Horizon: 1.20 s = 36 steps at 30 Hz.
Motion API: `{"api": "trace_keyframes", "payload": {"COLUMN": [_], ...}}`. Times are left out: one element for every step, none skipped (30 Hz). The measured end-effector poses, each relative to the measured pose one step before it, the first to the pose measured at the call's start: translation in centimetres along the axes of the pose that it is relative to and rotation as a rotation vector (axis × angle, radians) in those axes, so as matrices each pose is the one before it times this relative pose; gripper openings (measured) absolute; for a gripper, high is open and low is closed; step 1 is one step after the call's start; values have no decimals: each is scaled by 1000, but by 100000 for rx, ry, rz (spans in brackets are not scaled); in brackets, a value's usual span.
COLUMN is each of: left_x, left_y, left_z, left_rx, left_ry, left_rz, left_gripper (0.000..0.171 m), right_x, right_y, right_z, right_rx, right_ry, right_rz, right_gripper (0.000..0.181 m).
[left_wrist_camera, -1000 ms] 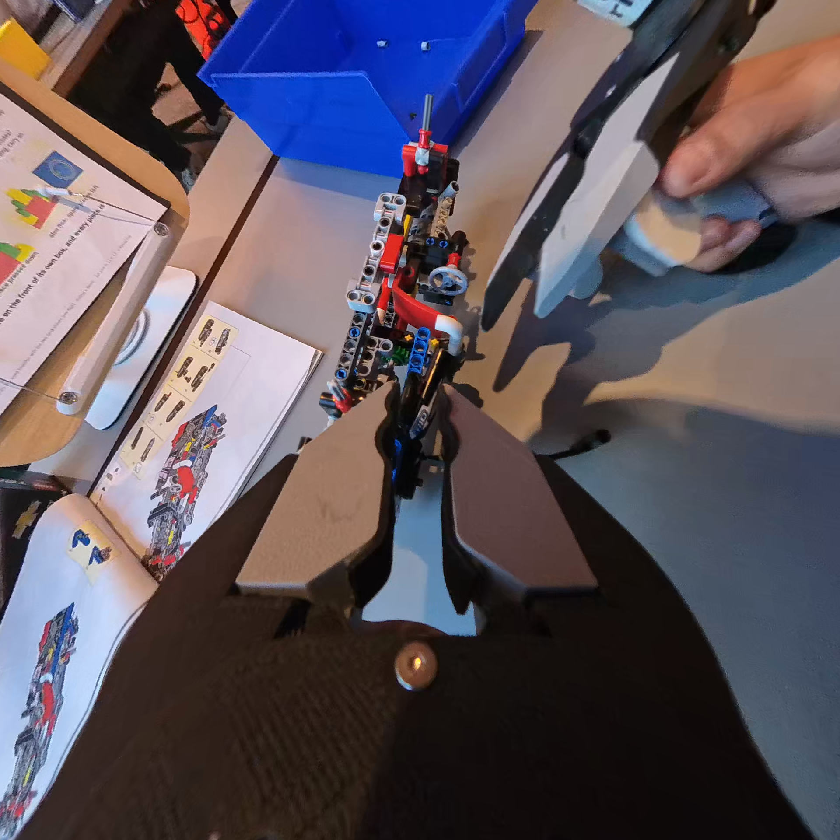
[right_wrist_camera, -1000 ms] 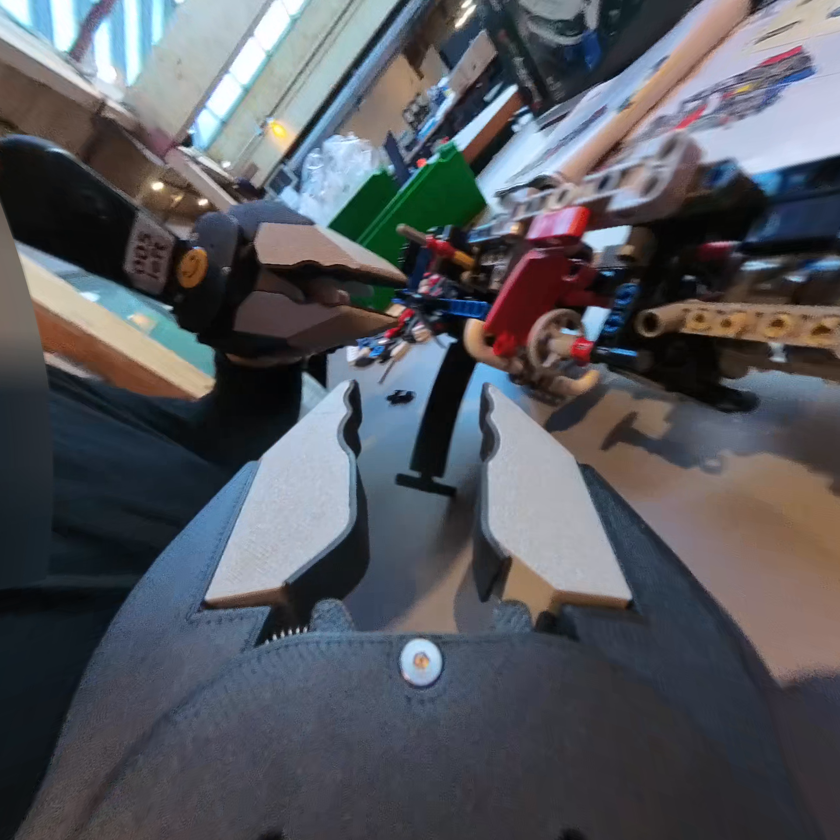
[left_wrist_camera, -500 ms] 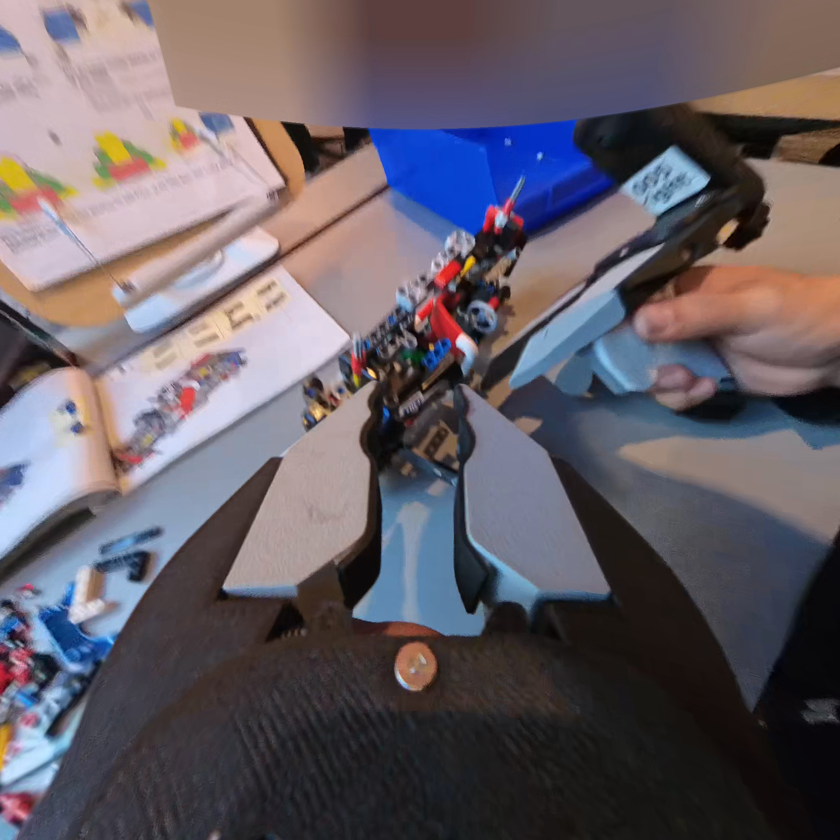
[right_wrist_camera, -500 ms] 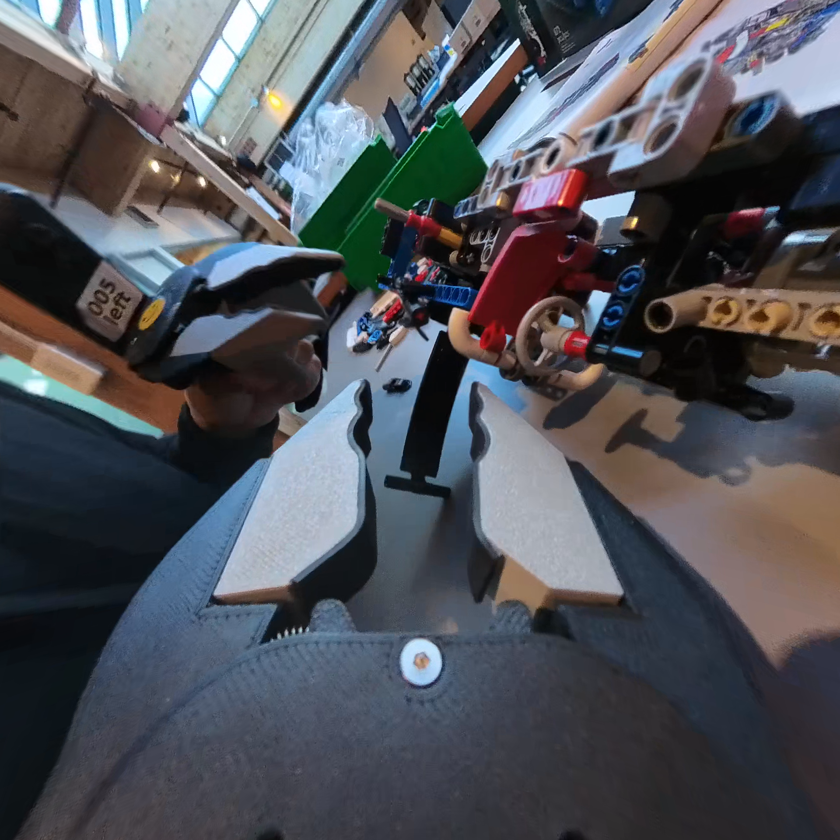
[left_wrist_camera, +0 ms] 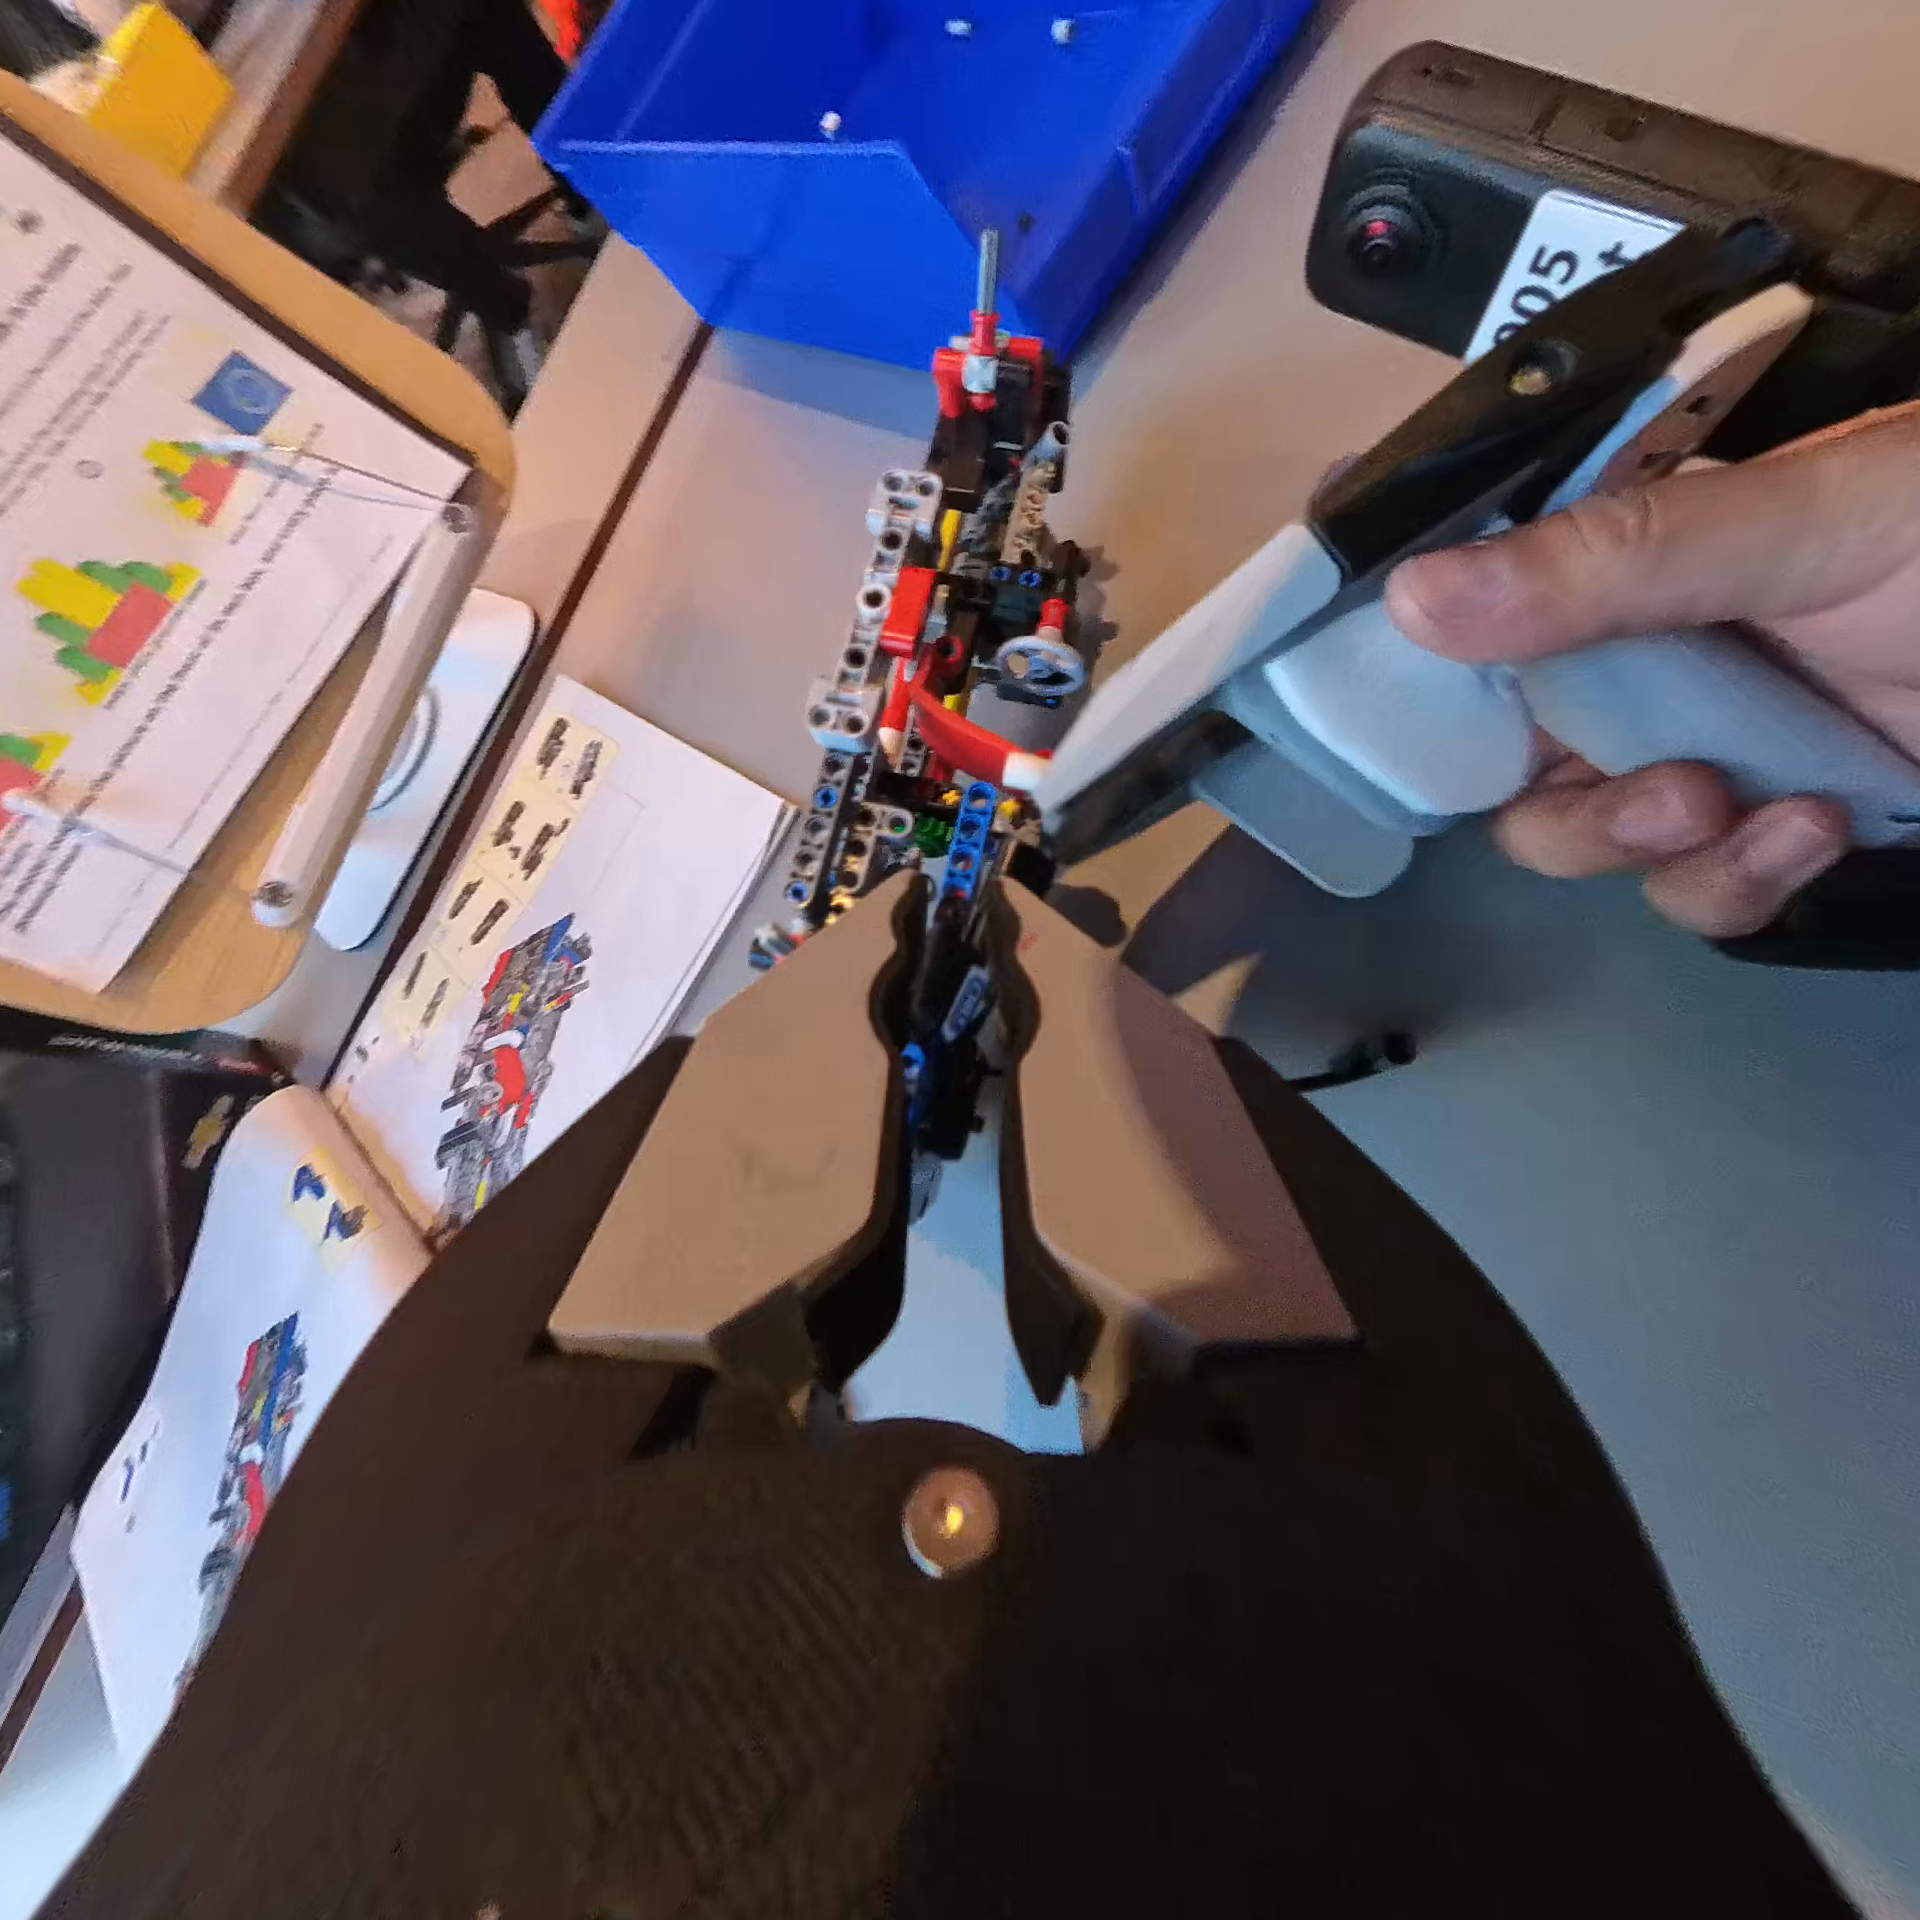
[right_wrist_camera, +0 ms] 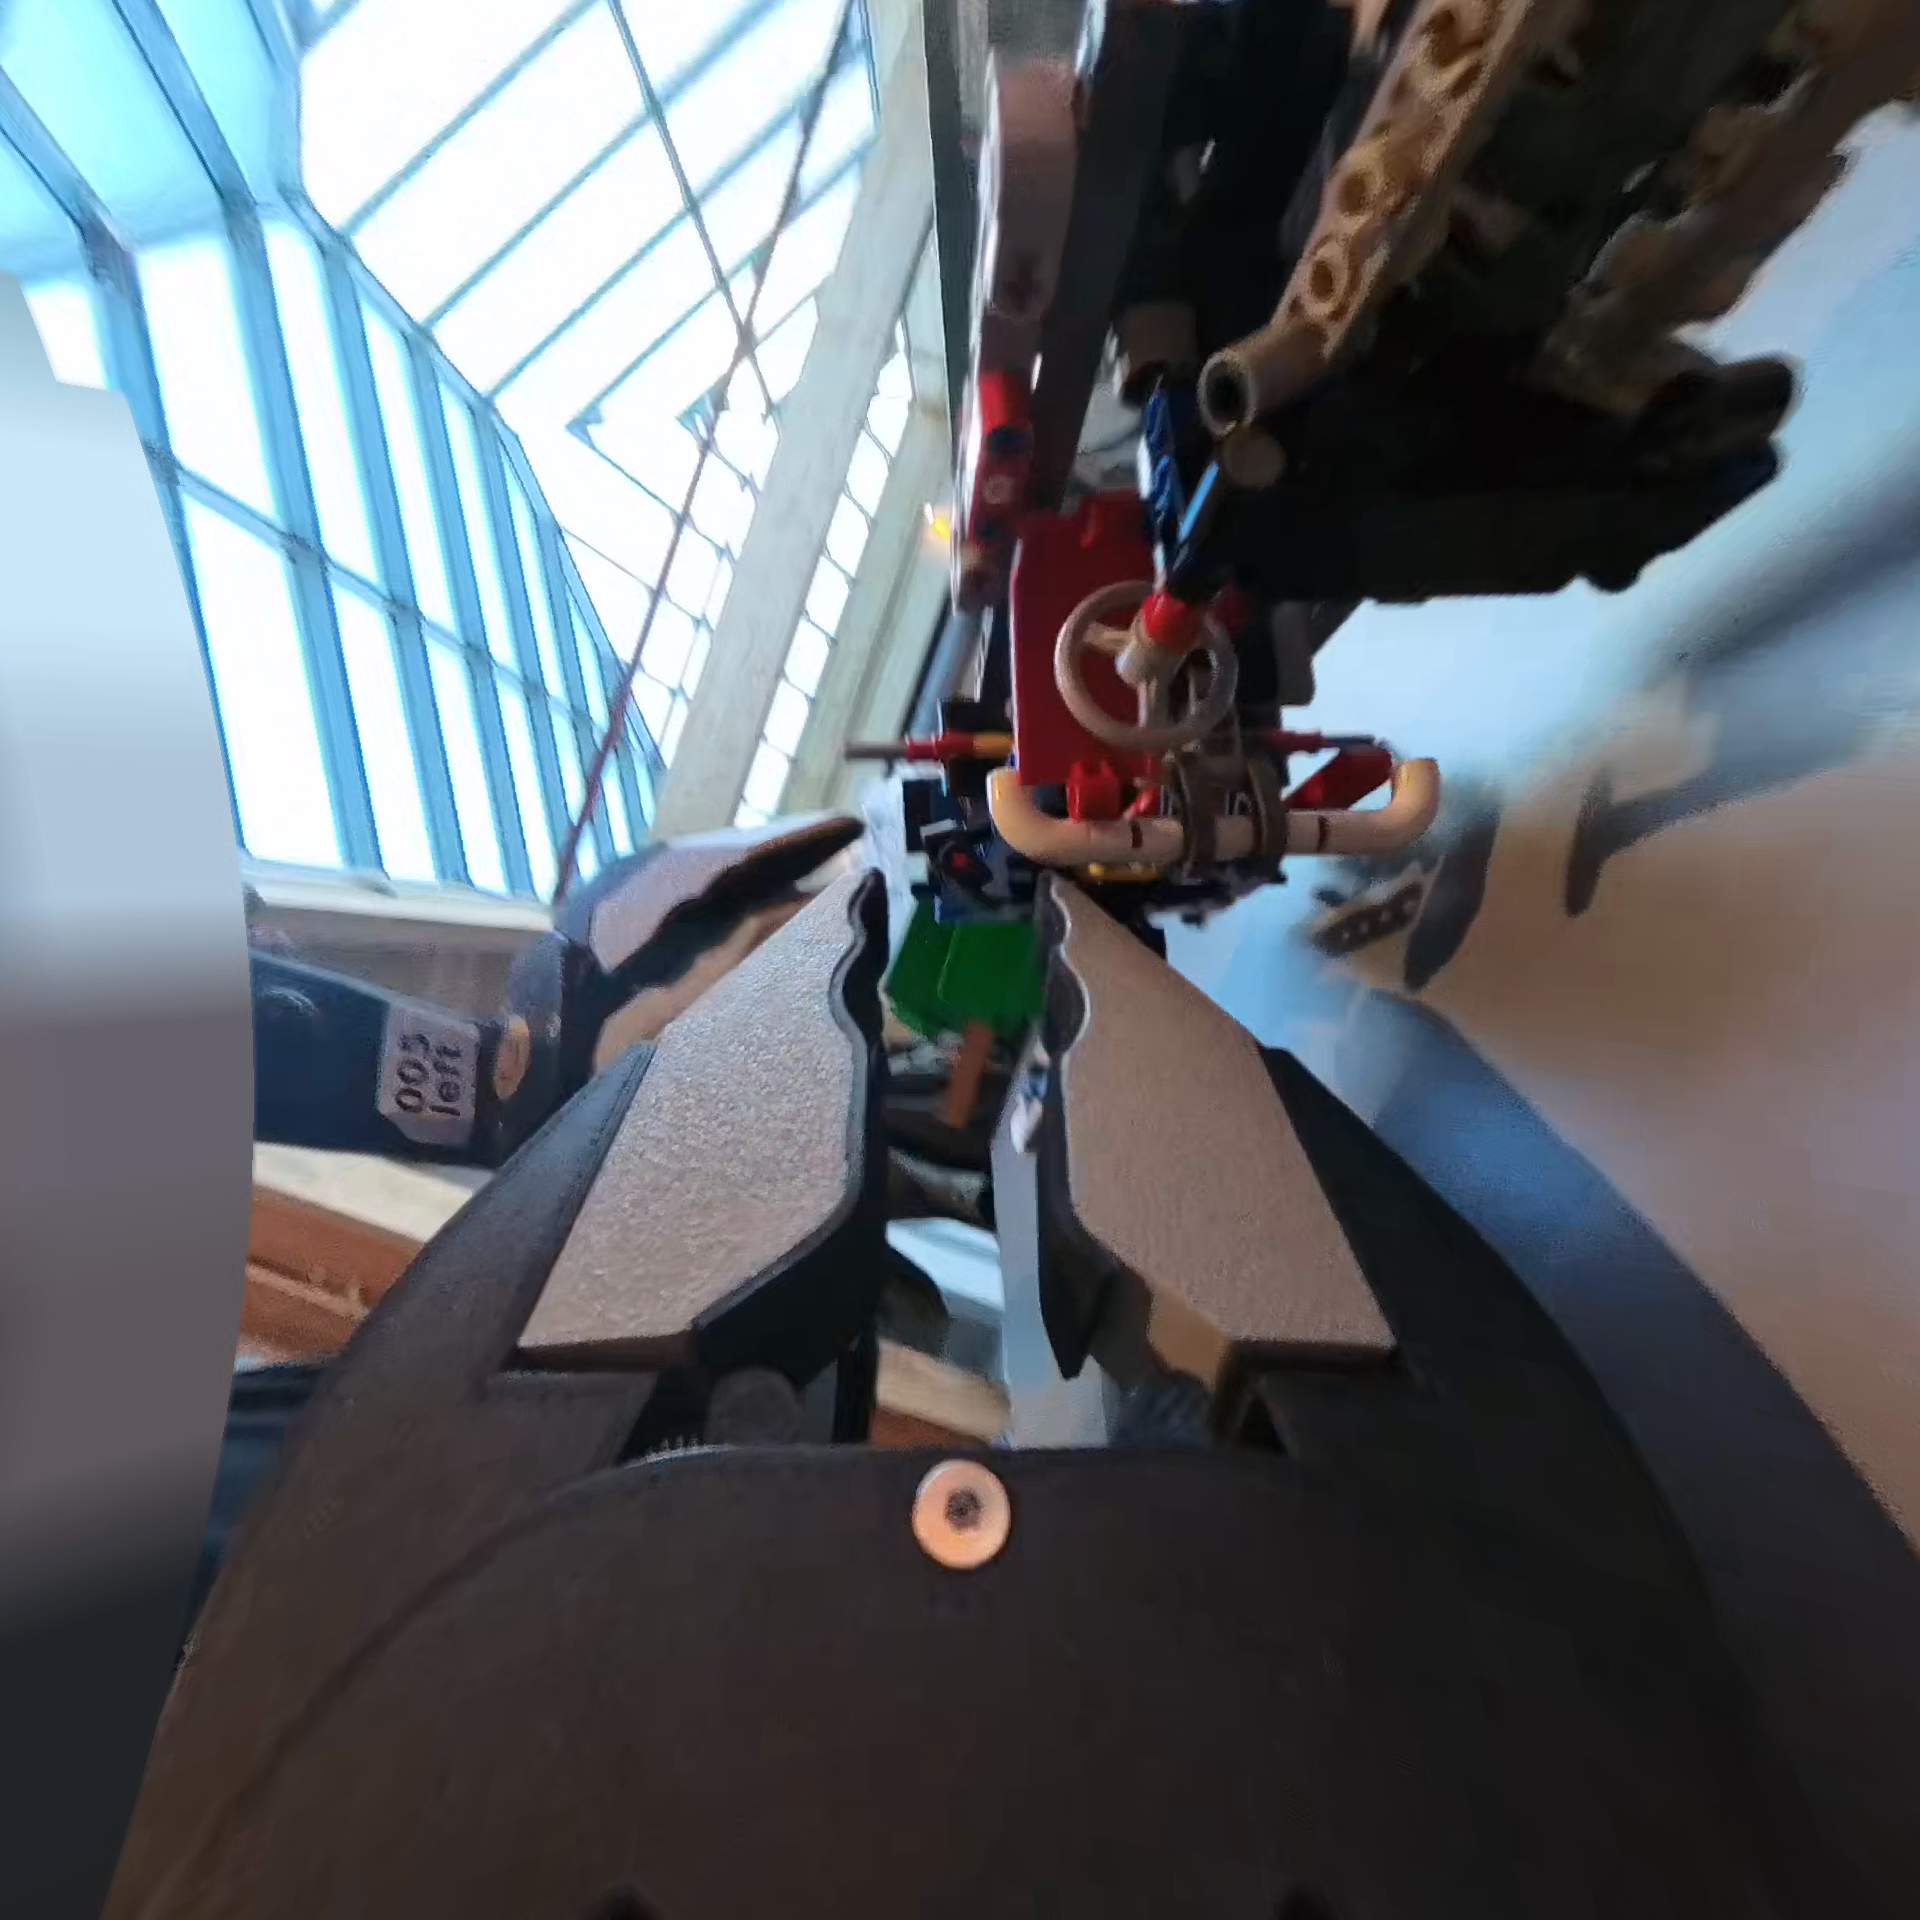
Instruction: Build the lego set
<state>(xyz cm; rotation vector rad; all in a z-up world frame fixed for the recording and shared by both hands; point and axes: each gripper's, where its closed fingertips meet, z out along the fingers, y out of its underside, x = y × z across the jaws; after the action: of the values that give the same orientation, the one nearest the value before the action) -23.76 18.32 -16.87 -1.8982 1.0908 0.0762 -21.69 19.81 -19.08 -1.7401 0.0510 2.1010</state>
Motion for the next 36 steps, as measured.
{"api": "trace_keyframes", "payload": {"left_x": [131,-180,-377,-319,-38,165,43,-21,20,33,61,5,-77,-99,-77,-114,-79,-69,-72,42,93,106,71,2,-28,6,-54,-63,-65,-6,39,121,59,50,24,-29], "left_y": [-11,100,188,194,170,175,117,21,0,5,-72,-63,-6,-16,-82,-110,-59,-10,-41,-14,8,39,85,93,78,10,-58,-48,-51,-21,38,107,101,65,109,29], "left_z": [228,180,138,124,128,150,150,124,71,40,8,8,-1,-49,-111,-140,-114,-58,-1,73,108,142,137,142,126,72,61,77,86,91,76,57,67,67,91,67], "left_rx": [-235,-584,-882,-832,-849,-987,-560,13,-16,177,875,1093,675,760,1122,1344,1005,552,556,261,39,-85,-266,-200,-70,353,465,181,-46,-281,-713,-1091,-837,-469,-730,-545], "left_ry": [1510,-268,-1150,-527,1415,2582,1498,366,187,37,286,228,-84,-232,-52,-254,78,131,149,631,783,695,470,98,227,531,289,387,224,245,414,797,410,268,-180,-648], "left_rz": [453,666,790,440,-157,-331,-25,622,905,681,390,-84,-260,-186,-93,-201,-177,-329,-366,-262,-149,32,99,-105,-370,-758,-874,-953,-605,69,556,583,69,-268,-112,421], "left_gripper": [8,8,7,7,7,7,8,8,8,8,8,8,8,8,8,7,6,5,4,4,4,3,4,3,3,2,2,2,2,2,2,0,0,0,0,0], "right_x": [-43,4,67,105,88,122,64,-59,31,150,157,226,208,111,105,94,62,-19,48,95,136,49,23,-92,-178,-34,-2,23,35,47,66,117,154,104,68,26], "right_y": [-555,-455,-392,-115,222,389,319,76,-138,-246,-240,-77,-2,-24,33,-6,-248,-303,-73,11,96,178,147,54,36,-20,-52,-43,-61,-45,-9,47,56,52,52,13], "right_z": [-158,-50,8,94,178,203,154,69,10,4,74,144,147,132,123,99,52,75,124,154,181,191,143,86,48,29,-4,19,24,16,38,36,41,52,76,64], "right_rx": [4900,4340,4118,2343,169,-655,-231,924,1967,2409,2356,1330,959,1235,815,698,1869,2065,752,522,160,-372,-316,-24,-335,-581,-681,-593,-219,-57,-292,-796,-1078,-1225,-1409,-1039], "right_ry": [-1921,-2087,-1645,-800,-211,676,647,-308,-71,405,233,537,635,363,375,207,-225,-997,-742,-351,-52,-721,-976,-1618,-1623,-314,8,55,169,228,298,700,899,564,280,6], "right_rz": [4005,4564,4013,3175,2091,968,346,685,1433,1608,1372,1631,1802,1064,374,183,-123,685,1803,1195,342,179,535,297,-694,-1284,-1780,-1864,-1498,-967,-735,-655,-557,-747,-773,-580], "right_gripper": [21,18,15,8,6,9,16,23,25,24,23,20,19,19,18,21,22,23,24,24,22,23,23,22,16,13,13,11,10,9,8,7,6,4,4,4]}}
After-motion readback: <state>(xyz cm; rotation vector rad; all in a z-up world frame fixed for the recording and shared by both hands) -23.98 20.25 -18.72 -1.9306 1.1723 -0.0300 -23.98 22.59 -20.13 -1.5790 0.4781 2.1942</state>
